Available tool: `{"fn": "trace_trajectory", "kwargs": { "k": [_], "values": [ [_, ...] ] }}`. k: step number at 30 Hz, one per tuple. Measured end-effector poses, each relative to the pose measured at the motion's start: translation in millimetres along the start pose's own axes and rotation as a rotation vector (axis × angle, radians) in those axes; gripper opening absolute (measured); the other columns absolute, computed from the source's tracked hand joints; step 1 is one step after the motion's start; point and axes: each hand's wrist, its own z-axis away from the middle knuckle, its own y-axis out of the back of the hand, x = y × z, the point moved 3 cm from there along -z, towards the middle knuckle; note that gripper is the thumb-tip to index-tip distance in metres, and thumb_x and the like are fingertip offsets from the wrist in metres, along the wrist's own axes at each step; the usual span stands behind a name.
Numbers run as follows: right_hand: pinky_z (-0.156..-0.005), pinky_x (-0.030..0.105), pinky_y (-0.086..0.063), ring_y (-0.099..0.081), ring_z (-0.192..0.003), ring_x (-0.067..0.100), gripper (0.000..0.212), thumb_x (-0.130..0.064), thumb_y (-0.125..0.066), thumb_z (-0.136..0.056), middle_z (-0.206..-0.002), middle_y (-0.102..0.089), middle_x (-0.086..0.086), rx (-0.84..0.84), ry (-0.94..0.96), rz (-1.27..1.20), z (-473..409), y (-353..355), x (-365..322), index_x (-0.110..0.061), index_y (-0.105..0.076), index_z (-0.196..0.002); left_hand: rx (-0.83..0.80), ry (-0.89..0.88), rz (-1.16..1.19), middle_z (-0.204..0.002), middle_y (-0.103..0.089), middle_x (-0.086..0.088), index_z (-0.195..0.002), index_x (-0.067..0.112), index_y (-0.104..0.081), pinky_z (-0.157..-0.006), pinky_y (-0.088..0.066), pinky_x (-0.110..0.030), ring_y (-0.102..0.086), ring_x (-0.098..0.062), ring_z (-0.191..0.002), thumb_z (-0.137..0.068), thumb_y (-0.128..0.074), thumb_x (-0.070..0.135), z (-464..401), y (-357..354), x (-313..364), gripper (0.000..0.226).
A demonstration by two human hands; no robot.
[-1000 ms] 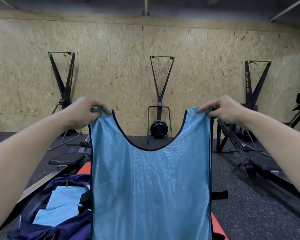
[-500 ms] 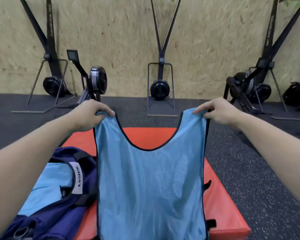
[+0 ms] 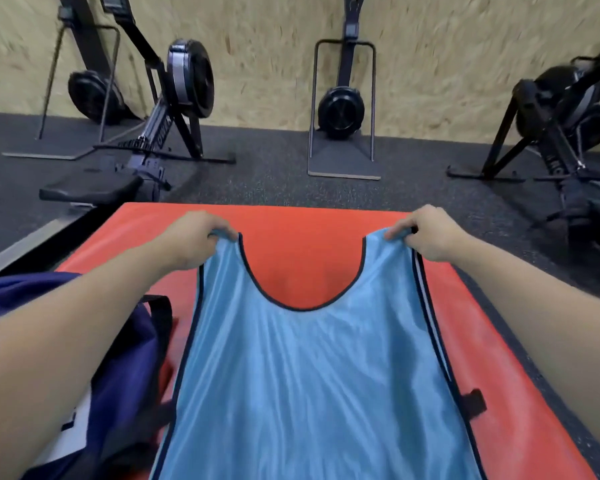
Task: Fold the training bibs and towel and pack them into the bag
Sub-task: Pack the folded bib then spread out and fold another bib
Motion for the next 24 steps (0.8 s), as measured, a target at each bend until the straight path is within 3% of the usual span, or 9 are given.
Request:
{"fn": "trace_trajectory", "kwargs": {
  "k": [2, 3, 5, 6, 11, 15, 18, 21, 24],
  "values": [
    [-0.068, 0.014, -0.045, -0.058, -0.071, 0.01, 0.054, 0.009, -0.047, -0.08, -0.105, -0.076, 0.0, 0.061, -0.016, -0.032, -18, -3, 3, -0.033, -0.079, -0.095, -0.003, -0.026, -0.06, -0.14, -0.059, -0.005, -0.131, 0.017, -0.064, -0.113, -0.037, -0.037, -0.051, -0.025, -0.133, -0.088, -0.05, -0.007, -23, 0, -8, 0.051],
    [-0.078, 0.023, -0.051, -0.064, -0.082, 0.019, 0.049, 0.006, -0.051, -0.081, -0.111, -0.074, 0.004, 0.087, -0.015, -0.029, -22, -6, 5, -0.031, -0.078, -0.099, -0.033, -0.024, -0.127, -0.15, -0.049, -0.006, -0.139, 0.022, -0.057, -0.116, -0.033, -0.043, -0.042, -0.028, -0.139, -0.091, -0.057, 0.003, -28, -3, -10, 0.052],
    [-0.105, 0.033, -0.044, -0.059, -0.12, 0.026, 0.037, -0.003, -0.063, -0.085, -0.13, -0.065, 0.006, 0.108, 0.002, 0.016, -20, -19, 10, -0.023, -0.075, -0.113, -0.071, -0.006, -0.275, -0.161, -0.03, -0.005, -0.146, 0.031, -0.05, -0.117, -0.027, -0.05, -0.028, -0.03, -0.146, -0.095, -0.061, 0.021, -24, -13, -12, 0.053],
    [-0.11, 0.033, -0.037, -0.052, -0.13, 0.025, 0.034, -0.007, -0.066, -0.088, -0.135, -0.061, 0.006, 0.095, 0.005, 0.042, -12, -29, 12, -0.02, -0.072, -0.119, -0.081, -0.002, -0.299, -0.163, -0.026, -0.003, -0.146, 0.031, -0.049, -0.118, -0.025, -0.048, -0.024, -0.028, -0.148, -0.097, -0.059, 0.025, -17, -21, -11, 0.051],
    [-0.107, 0.038, -0.038, -0.046, -0.133, 0.031, 0.038, -0.026, -0.045, -0.103, -0.14, -0.052, 0.011, -0.034, -0.042, 0.104, 45, -109, 35, -0.01, -0.059, -0.134, -0.18, 0.074, -0.196, -0.166, -0.02, -0.001, -0.154, 0.018, -0.034, -0.118, -0.016, -0.027, -0.021, -0.016, -0.151, -0.107, -0.037, 0.032, 26, -93, -19, 0.05],
    [-0.12, 0.042, -0.02, -0.019, -0.151, 0.026, 0.062, -0.044, -0.014, -0.103, -0.161, -0.028, 0.006, -0.1, -0.129, 0.185, 51, -152, 57, -0.012, -0.032, -0.153, -0.199, 0.112, -0.199, -0.167, -0.014, -0.004, -0.157, 0.013, -0.024, -0.123, -0.013, -0.036, -0.012, -0.018, -0.154, -0.099, -0.018, 0.053, 28, -133, -46, 0.071],
    [-0.125, 0.042, -0.007, -0.004, -0.155, 0.02, 0.059, -0.042, -0.013, -0.106, -0.168, -0.01, 0.0, -0.054, -0.152, 0.182, 23, -161, 67, -0.019, -0.019, -0.159, -0.125, 0.093, -0.215, -0.167, -0.011, -0.004, -0.158, 0.016, -0.021, -0.124, -0.011, -0.042, -0.008, -0.018, -0.154, -0.104, -0.023, 0.045, 8, -145, -60, 0.061],
    [-0.125, 0.042, -0.007, -0.004, -0.155, 0.02, 0.055, -0.038, -0.018, -0.108, -0.168, -0.008, -0.001, -0.047, -0.143, 0.185, -7, -162, 72, -0.019, -0.018, -0.16, -0.095, 0.084, -0.214, -0.168, -0.009, -0.001, -0.159, 0.019, -0.02, -0.124, -0.009, -0.044, -0.005, -0.016, -0.154, -0.102, -0.016, 0.048, -19, -148, -69, 0.064],
    [-0.124, 0.041, -0.008, -0.006, -0.155, 0.02, 0.055, -0.038, -0.019, -0.108, -0.168, -0.009, -0.001, -0.049, -0.137, 0.182, -21, -162, 77, -0.02, -0.019, -0.16, -0.095, 0.07, -0.228, -0.168, -0.007, -0.001, -0.16, 0.02, -0.018, -0.124, -0.007, -0.043, -0.003, -0.015, -0.154, -0.107, -0.023, 0.041, -36, -149, -74, 0.057]
  ]
}}
